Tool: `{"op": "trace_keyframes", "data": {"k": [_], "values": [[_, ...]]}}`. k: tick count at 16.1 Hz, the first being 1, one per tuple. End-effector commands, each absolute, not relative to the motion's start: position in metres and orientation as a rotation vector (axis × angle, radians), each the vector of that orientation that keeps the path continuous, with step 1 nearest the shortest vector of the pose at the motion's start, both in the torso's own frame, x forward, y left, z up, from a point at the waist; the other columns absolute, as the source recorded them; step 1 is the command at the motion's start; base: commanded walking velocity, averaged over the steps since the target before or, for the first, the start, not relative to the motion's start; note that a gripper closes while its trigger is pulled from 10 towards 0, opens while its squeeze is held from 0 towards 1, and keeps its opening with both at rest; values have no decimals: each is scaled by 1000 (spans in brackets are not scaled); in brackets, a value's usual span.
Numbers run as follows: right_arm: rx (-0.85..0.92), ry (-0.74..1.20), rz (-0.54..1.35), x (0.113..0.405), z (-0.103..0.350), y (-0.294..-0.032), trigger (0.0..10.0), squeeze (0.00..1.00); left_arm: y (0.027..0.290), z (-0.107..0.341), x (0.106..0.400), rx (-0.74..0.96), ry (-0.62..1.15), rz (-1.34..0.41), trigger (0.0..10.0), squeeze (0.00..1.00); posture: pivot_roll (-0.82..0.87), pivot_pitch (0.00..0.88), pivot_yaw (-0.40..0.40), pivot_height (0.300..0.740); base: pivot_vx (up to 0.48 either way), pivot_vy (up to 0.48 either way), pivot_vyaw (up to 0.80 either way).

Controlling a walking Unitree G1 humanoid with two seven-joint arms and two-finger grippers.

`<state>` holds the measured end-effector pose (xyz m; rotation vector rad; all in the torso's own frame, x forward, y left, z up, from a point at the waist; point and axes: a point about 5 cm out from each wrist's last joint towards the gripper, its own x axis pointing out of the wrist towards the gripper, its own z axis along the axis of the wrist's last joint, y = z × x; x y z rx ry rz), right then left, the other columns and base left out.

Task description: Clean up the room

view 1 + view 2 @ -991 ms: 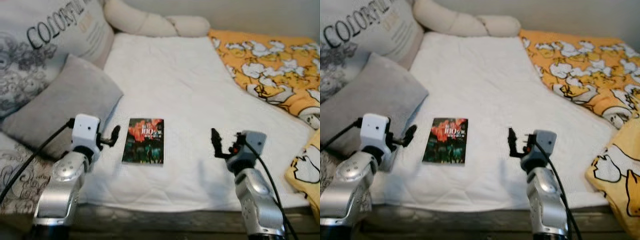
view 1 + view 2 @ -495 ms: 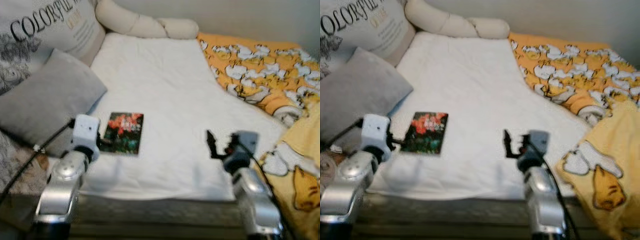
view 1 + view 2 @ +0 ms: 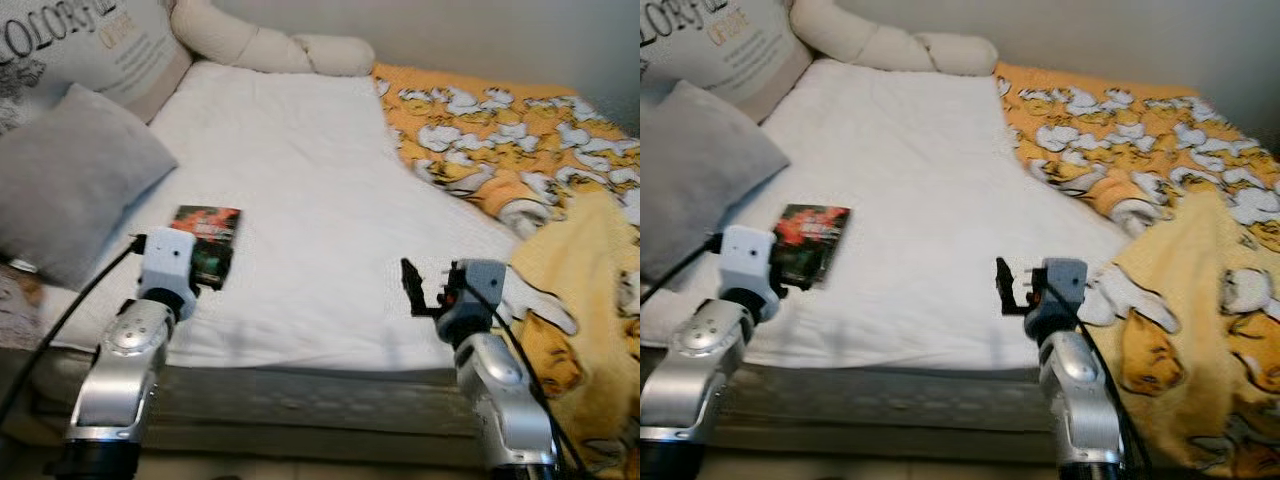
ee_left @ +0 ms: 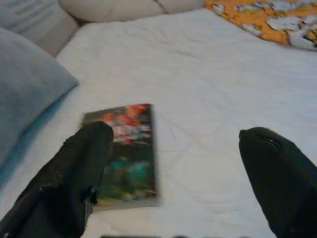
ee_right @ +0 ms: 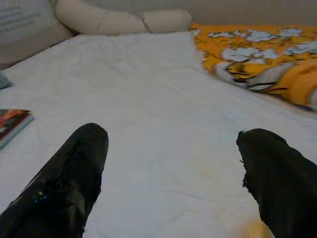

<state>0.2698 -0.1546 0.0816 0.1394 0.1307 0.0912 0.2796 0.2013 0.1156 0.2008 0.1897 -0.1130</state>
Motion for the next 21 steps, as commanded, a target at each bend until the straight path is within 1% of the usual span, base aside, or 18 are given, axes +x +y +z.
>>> {"op": "trace_keyframes", "data": {"k": [1,5,7,12,13,15,21], "values": [[140,134,56,267,80,-165,10000,1000,191,116,282,198,181,-144,10000,0,61,0,-67,740,0,-371,0],[174,145,57,266,78,-163,10000,1000,191,115,282,194,184,-147,10000,0,59,0,-64,740,0,-374,0],[125,135,44,267,78,-166,10000,1000,190,114,281,189,185,-148,10000,0,58,0,-63,740,0,-322,0],[167,141,104,270,81,-155,10000,1000,191,114,282,147,189,-164,10000,0,57,0,-58,740,0,0,0],[159,144,108,270,81,-153,10000,0,191,115,283,144,184,-166,10000,0,57,0,-58,740,0,0,0],[137,155,103,271,79,-153,10000,0,191,116,283,143,180,-167,10000,0,57,0,-57,740,0,0,0],[151,157,132,271,80,-149,10000,0,192,118,284,134,177,-168,10000,0,59,0,-56,740,312,0,0]]}}
